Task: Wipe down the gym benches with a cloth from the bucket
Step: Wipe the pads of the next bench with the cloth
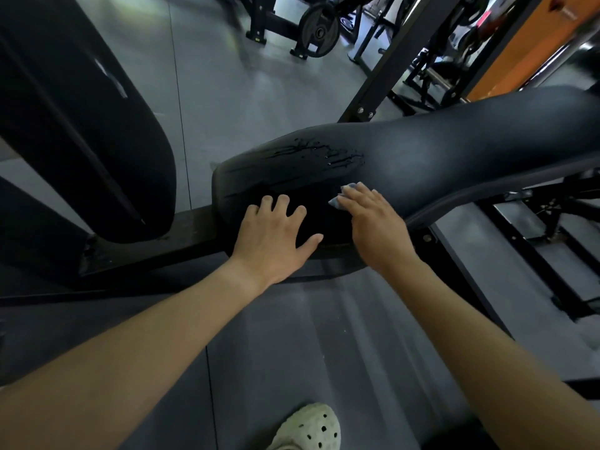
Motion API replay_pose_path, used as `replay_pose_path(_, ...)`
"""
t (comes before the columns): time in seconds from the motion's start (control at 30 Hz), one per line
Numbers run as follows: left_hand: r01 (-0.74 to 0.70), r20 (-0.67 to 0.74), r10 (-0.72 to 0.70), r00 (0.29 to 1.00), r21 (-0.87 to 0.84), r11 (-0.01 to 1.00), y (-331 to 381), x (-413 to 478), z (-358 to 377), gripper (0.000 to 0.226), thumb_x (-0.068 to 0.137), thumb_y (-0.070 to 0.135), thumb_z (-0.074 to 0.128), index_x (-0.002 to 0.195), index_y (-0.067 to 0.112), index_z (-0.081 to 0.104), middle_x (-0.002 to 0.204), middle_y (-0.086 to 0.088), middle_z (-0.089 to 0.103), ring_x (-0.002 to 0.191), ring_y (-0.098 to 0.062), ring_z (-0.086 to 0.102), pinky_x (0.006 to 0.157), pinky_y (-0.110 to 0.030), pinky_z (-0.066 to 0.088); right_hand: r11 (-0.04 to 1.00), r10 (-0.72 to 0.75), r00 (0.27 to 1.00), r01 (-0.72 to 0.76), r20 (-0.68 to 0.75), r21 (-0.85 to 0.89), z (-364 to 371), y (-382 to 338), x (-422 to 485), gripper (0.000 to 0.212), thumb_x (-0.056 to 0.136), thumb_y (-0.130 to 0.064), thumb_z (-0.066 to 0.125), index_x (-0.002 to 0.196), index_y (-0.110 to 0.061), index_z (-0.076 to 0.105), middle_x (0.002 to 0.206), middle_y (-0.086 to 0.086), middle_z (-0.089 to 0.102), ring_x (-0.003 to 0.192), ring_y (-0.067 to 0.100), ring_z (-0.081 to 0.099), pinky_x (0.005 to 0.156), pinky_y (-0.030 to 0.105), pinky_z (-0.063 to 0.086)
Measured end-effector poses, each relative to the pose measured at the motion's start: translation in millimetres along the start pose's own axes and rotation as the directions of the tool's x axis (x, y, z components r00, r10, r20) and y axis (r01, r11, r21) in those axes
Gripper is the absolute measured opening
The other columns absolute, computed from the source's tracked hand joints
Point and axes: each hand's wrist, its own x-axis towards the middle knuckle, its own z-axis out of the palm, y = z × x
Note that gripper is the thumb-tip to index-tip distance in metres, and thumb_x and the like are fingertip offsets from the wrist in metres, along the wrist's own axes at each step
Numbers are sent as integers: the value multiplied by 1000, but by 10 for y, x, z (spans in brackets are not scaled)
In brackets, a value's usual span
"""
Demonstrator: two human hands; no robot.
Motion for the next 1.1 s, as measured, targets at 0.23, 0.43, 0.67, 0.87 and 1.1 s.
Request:
replay_pose_path(0.23, 15, 37, -13, 999, -66, 998, -149, 121, 32, 77, 94, 79, 25, 144, 25, 50, 150, -13, 48, 138, -34, 44, 109, -51, 43, 957, 286, 952, -289, 111, 16, -51, 56, 508, 48, 105, -35, 40, 149, -14, 45, 163, 8, 32, 153, 25, 18, 125, 45, 19)
replay_pose_path(0.43, 35, 25, -32, 999, -98, 995, -200, 152, 68, 79, 90, 79, 25, 137, 23, 55, 136, -11, 56, 121, -30, 55, 98, -46, 48, 997, 80, 973, -76, 217, -23, -19, -393, 111, 67, 103, -63, 20, 158, -27, 31, 168, -4, 17, 156, 13, 0, 127, 45, 10)
replay_pose_path(0.67, 13, 72, 0, 997, -171, 985, -297, 222, 38, 79, 89, 84, 33, 137, 26, 55, 129, -4, 55, 115, -25, 52, 96, -44, 49, 967, 162, 955, -102, 249, -235, -126, 126, 452, 54, 108, -40, 20, 161, -24, 21, 169, -3, 14, 156, 19, 7, 126, 47, 6)
replay_pose_path(0.87, -18, 127, 52, 990, -258, 966, -394, 299, -48, 75, 88, 83, 42, 138, 28, 55, 127, -1, 52, 116, -23, 50, 97, -41, 49, 929, 370, 892, -360, 259, -88, -97, 275, 857, 59, 106, -42, 22, 160, -17, 24, 170, 3, 11, 156, 26, 3, 126, 49, 8)
replay_pose_path(1.1, -17, 117, 45, 992, -225, 974, -377, 386, -69, 71, 88, 81, 45, 133, 27, 55, 129, -1, 52, 117, -24, 51, 95, -42, 48, 999, 18, 938, -5, 346, -38, -22, -218, 513, 58, 107, -42, 22, 162, -24, 15, 170, -5, 3, 156, 17, -5, 127, 41, 0)
